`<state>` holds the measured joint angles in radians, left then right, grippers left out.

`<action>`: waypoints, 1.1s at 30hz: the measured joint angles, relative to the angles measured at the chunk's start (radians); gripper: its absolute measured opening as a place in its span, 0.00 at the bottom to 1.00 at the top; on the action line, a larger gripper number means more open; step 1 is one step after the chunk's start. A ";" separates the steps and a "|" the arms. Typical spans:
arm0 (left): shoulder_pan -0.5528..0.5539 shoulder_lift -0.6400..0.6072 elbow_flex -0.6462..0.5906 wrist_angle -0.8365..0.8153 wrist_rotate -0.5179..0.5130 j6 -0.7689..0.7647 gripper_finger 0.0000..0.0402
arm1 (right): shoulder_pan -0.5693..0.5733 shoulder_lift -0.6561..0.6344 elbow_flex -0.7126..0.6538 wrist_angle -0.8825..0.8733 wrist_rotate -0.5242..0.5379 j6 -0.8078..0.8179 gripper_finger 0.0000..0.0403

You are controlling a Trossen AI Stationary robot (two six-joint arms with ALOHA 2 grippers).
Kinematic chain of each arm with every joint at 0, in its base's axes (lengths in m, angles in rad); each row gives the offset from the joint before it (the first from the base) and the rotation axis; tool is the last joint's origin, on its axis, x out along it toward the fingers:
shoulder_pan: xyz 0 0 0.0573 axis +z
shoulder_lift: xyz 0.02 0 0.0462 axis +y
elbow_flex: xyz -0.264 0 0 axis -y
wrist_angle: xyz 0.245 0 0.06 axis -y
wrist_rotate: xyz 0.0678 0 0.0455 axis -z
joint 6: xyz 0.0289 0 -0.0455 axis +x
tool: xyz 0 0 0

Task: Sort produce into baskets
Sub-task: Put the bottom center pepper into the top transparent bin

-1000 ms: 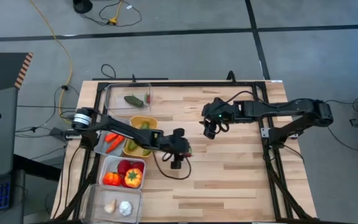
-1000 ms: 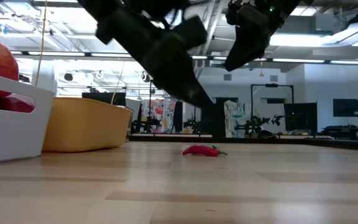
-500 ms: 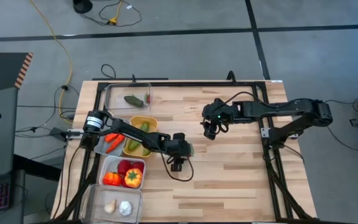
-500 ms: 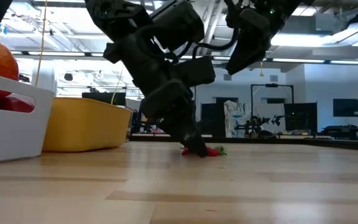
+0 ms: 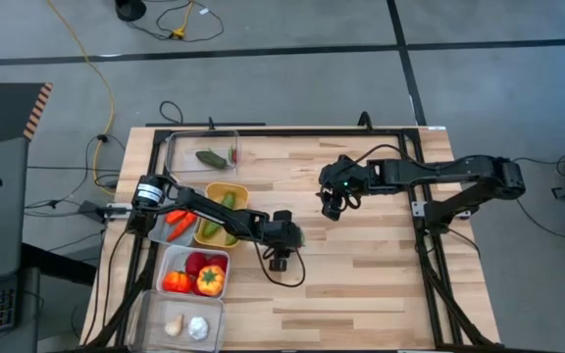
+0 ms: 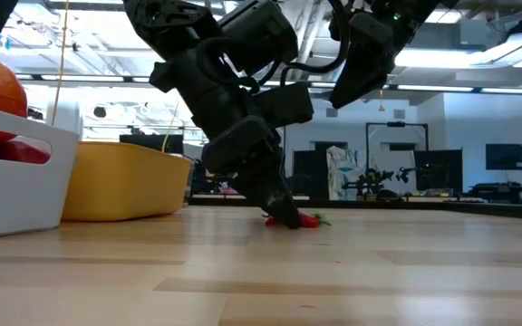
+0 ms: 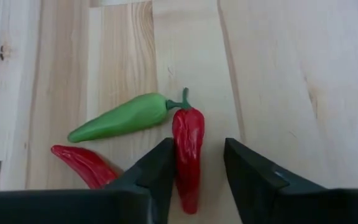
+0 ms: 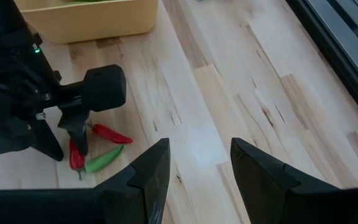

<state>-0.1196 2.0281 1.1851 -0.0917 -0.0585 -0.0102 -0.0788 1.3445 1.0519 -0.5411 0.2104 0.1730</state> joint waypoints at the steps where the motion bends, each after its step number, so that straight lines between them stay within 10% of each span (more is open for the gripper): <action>1: 0.000 0.000 0.000 0.000 0.000 -0.003 0.29 | 0.000 0.000 0.000 0.000 0.000 0.000 0.49; 13: 0.003 -0.007 0.019 -0.051 -0.007 -0.011 0.10 | 0.000 0.000 0.000 0.000 0.000 0.003 0.49; 33: 0.146 -0.065 0.531 -1.170 -0.362 0.318 0.10 | 0.000 0.000 0.000 -0.004 0.000 0.004 0.49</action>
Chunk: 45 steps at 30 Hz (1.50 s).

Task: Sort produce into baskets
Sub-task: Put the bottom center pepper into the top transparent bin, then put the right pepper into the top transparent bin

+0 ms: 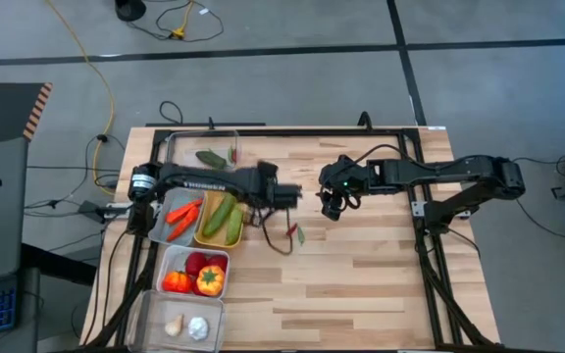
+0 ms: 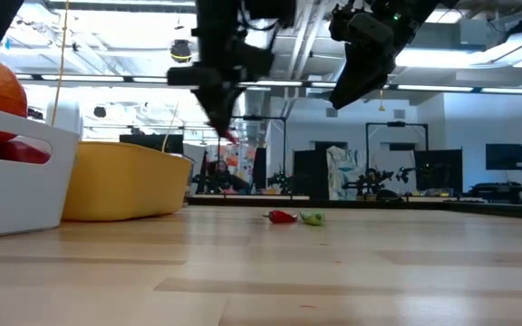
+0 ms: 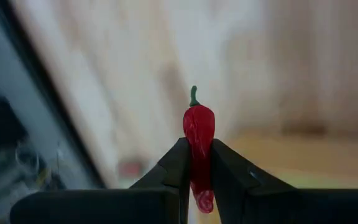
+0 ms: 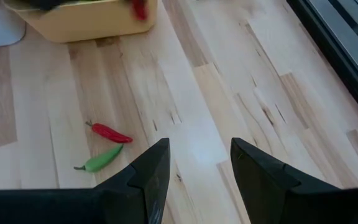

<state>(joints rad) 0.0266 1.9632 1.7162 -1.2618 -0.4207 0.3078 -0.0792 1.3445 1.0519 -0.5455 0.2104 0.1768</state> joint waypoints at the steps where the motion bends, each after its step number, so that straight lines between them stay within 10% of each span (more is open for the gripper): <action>1: 0.024 -0.008 -0.002 -0.036 -0.011 -0.006 0.10 | 0.000 0.000 0.000 0.000 0.000 0.000 0.49; 22: 0.586 -0.066 -0.003 -0.235 0.004 -0.046 0.13 | 0.000 0.000 0.000 0.000 0.000 0.000 0.49; 34: 0.617 -0.066 -0.003 -0.220 0.046 -0.041 0.43 | 0.002 0.000 0.000 0.001 -0.003 0.185 0.49; 45: 0.617 -0.066 -0.003 -0.180 0.052 -0.042 0.45 | 0.109 0.166 0.001 0.032 -0.011 0.410 0.49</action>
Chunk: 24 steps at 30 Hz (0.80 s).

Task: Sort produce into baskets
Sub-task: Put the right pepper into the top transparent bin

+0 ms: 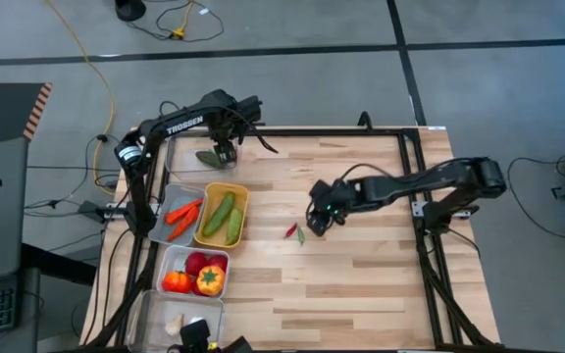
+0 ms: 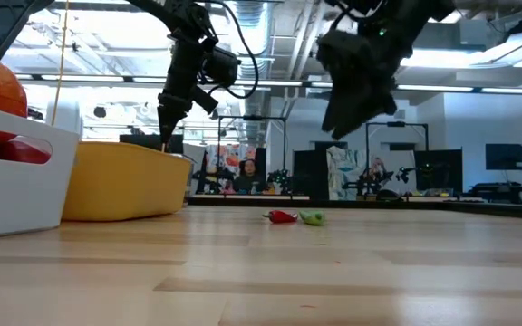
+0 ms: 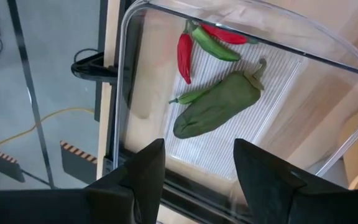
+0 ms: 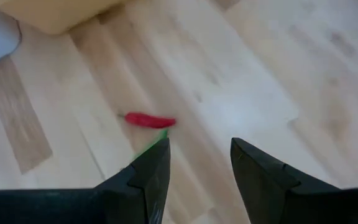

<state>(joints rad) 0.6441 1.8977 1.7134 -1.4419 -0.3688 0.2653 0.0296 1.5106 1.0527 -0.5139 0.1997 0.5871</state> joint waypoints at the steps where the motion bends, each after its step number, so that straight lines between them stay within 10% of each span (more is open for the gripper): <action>1: 0.000 0.000 0.000 0.001 0.000 0.000 0.45 | 0.011 0.021 0.000 0.011 0.000 0.024 0.49; 24: 0.000 0.000 0.000 0.027 -0.001 0.000 0.45 | 0.140 0.335 0.000 0.248 0.098 0.260 0.49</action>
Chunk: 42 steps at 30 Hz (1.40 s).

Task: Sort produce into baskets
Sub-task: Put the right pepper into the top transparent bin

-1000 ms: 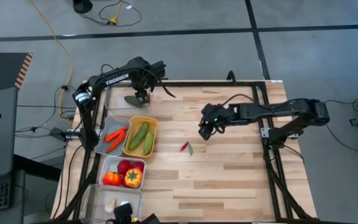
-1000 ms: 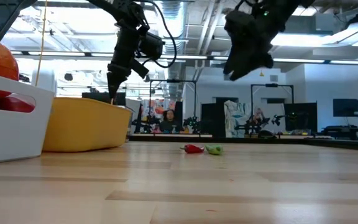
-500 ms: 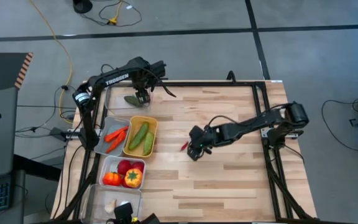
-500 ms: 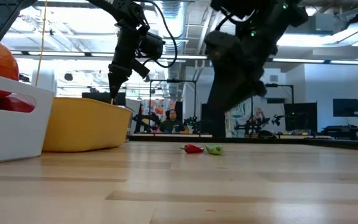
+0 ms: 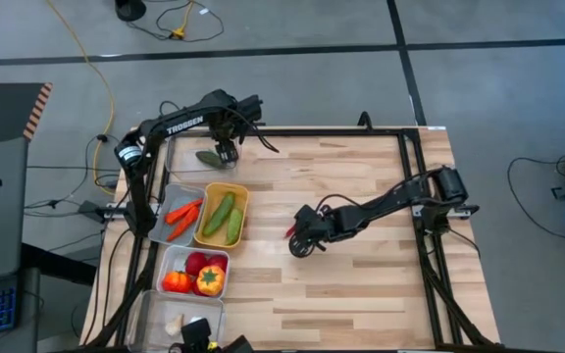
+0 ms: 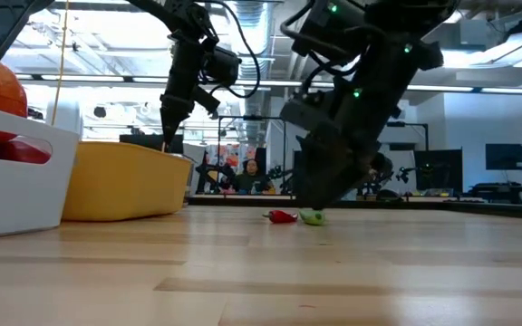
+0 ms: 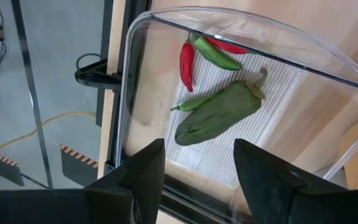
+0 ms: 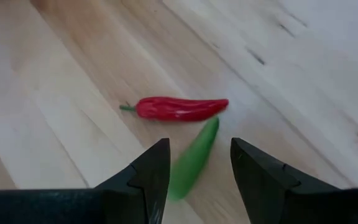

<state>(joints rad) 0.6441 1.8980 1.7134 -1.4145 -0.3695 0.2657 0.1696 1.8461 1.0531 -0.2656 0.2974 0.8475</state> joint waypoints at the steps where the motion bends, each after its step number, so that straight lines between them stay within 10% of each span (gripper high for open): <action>1: 0.000 0.000 0.000 0.000 0.001 0.000 0.45 | 0.001 0.010 0.000 0.011 0.004 0.001 0.49; 10: 0.000 0.000 0.000 -0.005 -0.012 0.012 0.45 | 0.004 0.054 0.002 0.018 0.013 0.016 0.45; 22: 0.025 -0.103 0.000 -0.044 0.045 0.090 0.39 | 0.003 0.051 0.001 0.014 0.016 -0.017 0.14; 34: 0.122 -0.392 0.000 0.036 0.744 0.119 0.39 | -0.005 -0.024 0.105 -0.004 -0.012 -0.238 0.18; 42: 0.098 -0.599 -0.171 0.170 0.908 0.140 0.39 | -0.070 -0.047 0.173 0.235 0.058 -0.551 0.18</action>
<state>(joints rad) 0.7420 1.2992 1.5426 -1.2449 0.5389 0.4055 0.0996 1.7991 1.2263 -0.0306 0.3551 0.2961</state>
